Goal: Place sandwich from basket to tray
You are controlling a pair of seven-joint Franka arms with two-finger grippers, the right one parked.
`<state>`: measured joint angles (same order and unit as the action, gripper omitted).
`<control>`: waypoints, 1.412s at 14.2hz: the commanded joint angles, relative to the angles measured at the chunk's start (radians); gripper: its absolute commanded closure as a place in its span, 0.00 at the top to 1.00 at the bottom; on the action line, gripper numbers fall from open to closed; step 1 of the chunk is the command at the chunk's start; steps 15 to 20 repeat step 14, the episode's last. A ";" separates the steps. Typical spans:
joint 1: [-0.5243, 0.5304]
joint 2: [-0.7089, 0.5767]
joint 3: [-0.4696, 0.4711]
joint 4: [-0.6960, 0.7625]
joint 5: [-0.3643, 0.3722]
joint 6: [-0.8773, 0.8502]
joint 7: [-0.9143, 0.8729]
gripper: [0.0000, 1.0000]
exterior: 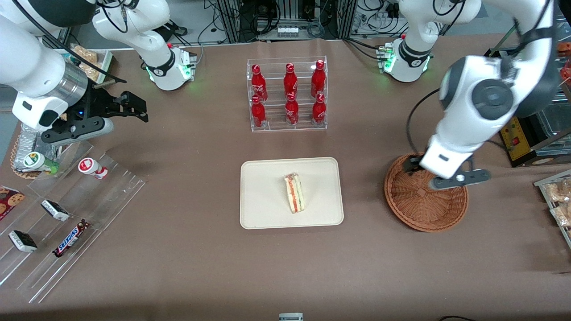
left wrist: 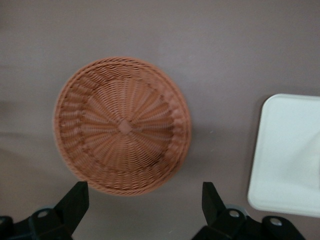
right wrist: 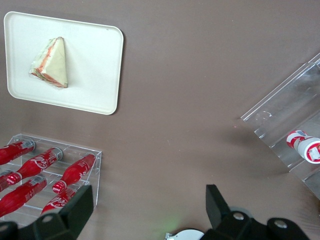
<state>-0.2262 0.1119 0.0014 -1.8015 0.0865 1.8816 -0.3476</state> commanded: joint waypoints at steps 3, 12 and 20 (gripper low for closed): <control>0.144 -0.133 -0.023 -0.013 -0.054 -0.129 0.214 1.00; 0.217 -0.143 -0.020 0.131 -0.103 -0.280 0.378 1.00; 0.215 -0.141 -0.020 0.128 -0.102 -0.279 0.378 1.00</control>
